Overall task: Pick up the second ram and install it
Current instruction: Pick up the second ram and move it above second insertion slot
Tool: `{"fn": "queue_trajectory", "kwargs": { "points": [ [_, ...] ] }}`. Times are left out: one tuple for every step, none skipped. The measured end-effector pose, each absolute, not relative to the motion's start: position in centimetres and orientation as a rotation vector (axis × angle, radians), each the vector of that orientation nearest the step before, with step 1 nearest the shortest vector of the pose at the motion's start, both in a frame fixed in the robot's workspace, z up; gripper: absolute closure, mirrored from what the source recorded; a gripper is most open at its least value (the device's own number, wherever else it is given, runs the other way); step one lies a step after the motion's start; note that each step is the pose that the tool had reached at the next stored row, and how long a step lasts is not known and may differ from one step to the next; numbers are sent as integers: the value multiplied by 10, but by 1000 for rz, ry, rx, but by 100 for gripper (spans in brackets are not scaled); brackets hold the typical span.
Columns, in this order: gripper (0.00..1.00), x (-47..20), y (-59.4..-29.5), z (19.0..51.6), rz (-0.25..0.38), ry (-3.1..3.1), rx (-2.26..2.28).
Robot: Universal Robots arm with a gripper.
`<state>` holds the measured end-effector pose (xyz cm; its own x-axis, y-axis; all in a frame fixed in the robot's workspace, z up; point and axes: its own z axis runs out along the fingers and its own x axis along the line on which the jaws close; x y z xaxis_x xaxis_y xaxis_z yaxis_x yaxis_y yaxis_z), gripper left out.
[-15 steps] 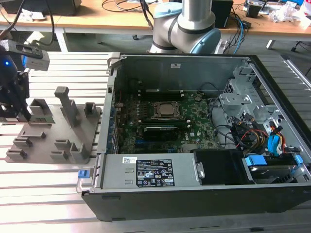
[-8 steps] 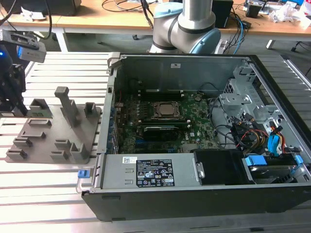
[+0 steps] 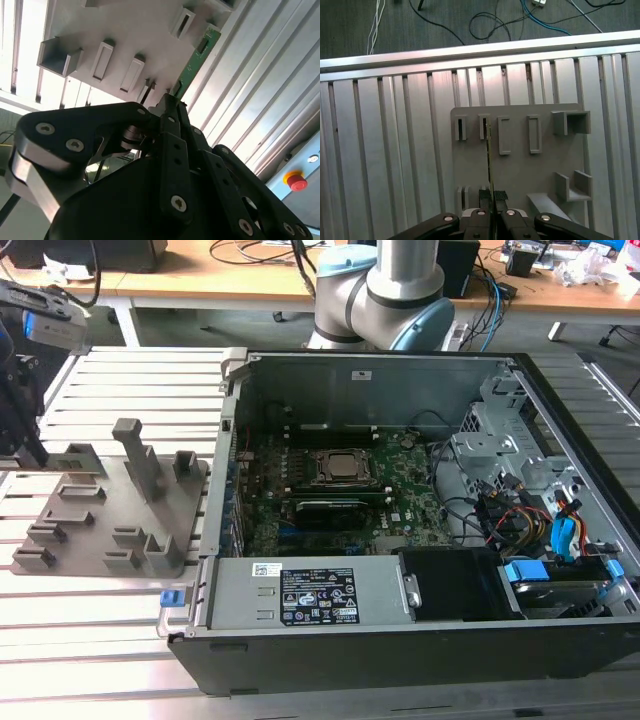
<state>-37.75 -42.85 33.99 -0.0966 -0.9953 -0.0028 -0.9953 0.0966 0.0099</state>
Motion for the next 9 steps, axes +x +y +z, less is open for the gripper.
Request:
{"fn": "queue_trajectory", "kwargs": {
  "points": [
    [86, -377, -429, 344, -14, -2323, 2108],
    [86, -377, -429, 350, -14, -2323, 2108],
    [86, -378, -429, 355, -14, -2323, 2108],
    [86, -378, -429, 362, -14, -2323, 2108],
    [86, -377, -429, 370, -14, -2323, 2108],
    [86, -378, -429, 377, -14, -2323, 2108],
    [86, -377, -429, 383, -14, -2323, 2108],
    [86, -378, -429, 388, -14, -2323, 2108],
    [86, -378, -429, 395, -14, -2323, 2108]
  ]
}}
